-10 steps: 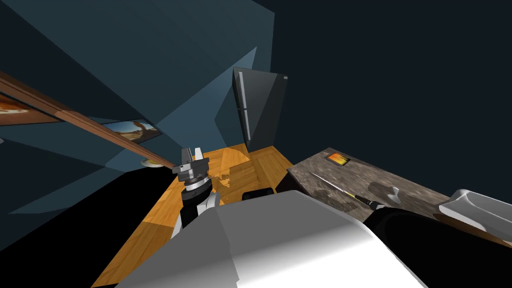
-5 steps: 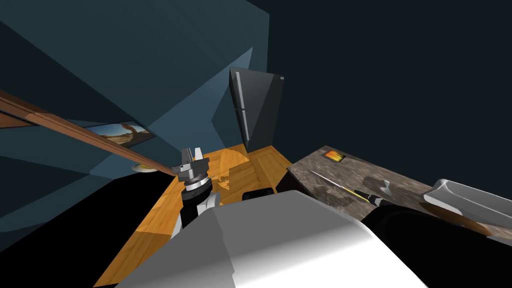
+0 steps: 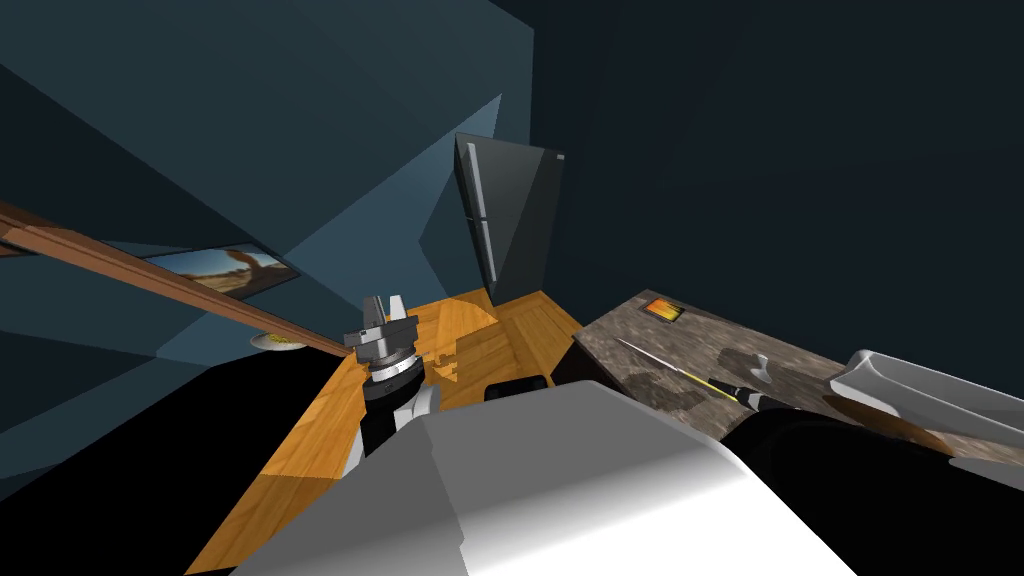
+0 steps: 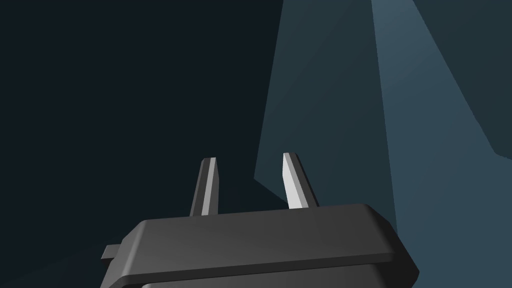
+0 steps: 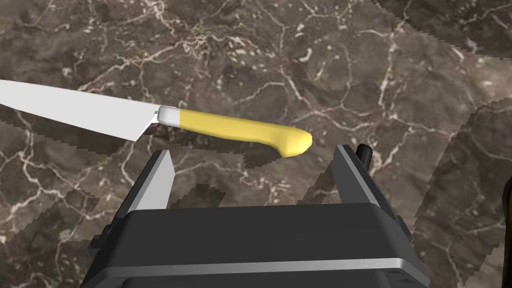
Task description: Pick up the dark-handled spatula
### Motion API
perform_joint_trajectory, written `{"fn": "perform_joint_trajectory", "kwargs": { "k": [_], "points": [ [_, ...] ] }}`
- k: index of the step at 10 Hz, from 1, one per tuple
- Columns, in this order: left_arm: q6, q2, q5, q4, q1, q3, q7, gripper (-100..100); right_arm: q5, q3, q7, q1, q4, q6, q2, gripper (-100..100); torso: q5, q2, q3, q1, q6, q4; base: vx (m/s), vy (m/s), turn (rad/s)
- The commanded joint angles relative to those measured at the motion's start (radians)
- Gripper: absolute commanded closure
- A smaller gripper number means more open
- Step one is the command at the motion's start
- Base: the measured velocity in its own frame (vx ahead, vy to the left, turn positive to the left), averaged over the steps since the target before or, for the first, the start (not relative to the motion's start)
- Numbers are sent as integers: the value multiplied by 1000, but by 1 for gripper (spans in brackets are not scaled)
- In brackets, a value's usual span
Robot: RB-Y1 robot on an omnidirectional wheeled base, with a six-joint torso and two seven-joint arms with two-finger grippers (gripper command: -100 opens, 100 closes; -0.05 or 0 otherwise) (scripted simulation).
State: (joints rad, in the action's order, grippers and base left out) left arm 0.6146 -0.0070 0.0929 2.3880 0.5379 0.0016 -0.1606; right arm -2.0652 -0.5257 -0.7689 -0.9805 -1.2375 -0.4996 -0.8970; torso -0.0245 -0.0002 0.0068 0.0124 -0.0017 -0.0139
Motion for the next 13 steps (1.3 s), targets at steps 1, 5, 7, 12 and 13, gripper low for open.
{"fn": "perform_joint_trajectory", "kwargs": {
  "k": [1,5,7,12,13],
  "points": [
    [0,0,0,0,0,0,0,0,50,-50,-46,50,50,-50,-6,-100,0,0,0,0,0,0,20,113,-159],
    [0,0,0,0,0,0,0,0,168,-50,-46,118,109,-94,-6,-100,-1,0,0,5,-2,0,1,8,13],
    [0,0,0,0,0,0,0,0,225,-101,-97,164,156,-144,-12,-100,-1,1,0,5,-2,0,-2,24,-118],
    [0,0,0,0,0,0,0,0,383,-129,-122,247,225,-204,-12,-100,-1,0,0,4,-2,0,6,33,-31],
    [0,0,0,0,0,0,0,0,397,-129,-122,247,225,-204,-12,-100,-1,0,0,5,-2,0,2,-8,-2]
  ]
}}
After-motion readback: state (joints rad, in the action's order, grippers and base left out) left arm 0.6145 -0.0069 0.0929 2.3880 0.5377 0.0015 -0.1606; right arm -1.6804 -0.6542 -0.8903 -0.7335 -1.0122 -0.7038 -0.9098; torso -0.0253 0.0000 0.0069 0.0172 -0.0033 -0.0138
